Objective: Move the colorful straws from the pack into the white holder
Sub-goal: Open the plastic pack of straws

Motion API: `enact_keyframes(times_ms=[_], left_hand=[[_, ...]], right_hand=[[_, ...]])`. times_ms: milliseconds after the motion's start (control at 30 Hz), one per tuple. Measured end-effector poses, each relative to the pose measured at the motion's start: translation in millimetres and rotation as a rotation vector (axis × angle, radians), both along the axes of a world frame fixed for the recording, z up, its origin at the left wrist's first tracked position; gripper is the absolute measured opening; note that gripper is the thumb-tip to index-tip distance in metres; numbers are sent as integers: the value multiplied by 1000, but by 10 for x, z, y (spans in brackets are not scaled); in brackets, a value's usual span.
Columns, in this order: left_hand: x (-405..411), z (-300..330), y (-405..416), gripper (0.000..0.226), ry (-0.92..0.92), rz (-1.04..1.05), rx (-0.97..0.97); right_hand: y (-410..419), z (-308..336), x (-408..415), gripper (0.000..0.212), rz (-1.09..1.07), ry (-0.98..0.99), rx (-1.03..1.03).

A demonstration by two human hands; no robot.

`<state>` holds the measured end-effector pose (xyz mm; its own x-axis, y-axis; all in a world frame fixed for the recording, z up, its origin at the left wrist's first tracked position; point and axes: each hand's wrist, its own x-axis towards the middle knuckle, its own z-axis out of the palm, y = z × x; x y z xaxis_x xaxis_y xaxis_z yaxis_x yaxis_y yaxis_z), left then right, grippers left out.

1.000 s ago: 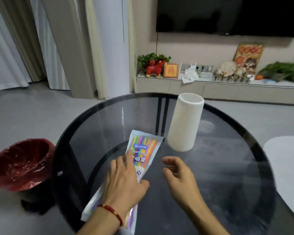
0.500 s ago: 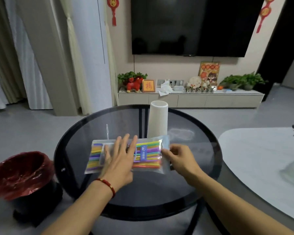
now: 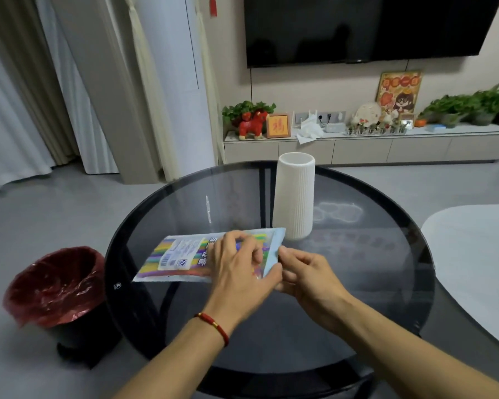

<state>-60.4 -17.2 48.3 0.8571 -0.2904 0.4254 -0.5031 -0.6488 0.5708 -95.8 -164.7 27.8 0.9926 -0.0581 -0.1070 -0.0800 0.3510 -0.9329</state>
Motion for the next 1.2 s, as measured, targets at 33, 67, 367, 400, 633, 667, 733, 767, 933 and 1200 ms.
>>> enact_keyframes(times_ms=[33,67,367,400,633,667,733,767,933,1200], left_hand=[[11,20,3,35,-10,1,-18],[24,33,7,33,-10,4,-36],[-10,115,38,33,21,36,-119],[-8,115,38,32,22,36,-114],[-30,143,30,34,28,50,-97],[-37,151,24,33,30,47,-98],[-57,159,24,31,35,37,-104],[-63,157,30,30,36,31,-97],[-57,174,91,34,7,-56,170],[-124,201,74,20,-61,-94,250]], right_hand=[[6,23,12,32,10,-12,30],[19,34,31,33,28,-16,75],[103,92,64,33,95,13,218],[89,90,63,33,94,9,199],[19,88,62,27,101,20,152],[11,94,60,27,105,32,157],[-7,101,67,27,110,48,132],[-22,107,71,27,111,55,96],[-64,179,21,19,138,44,-198],[0,225,0,29,105,-84,-539]])
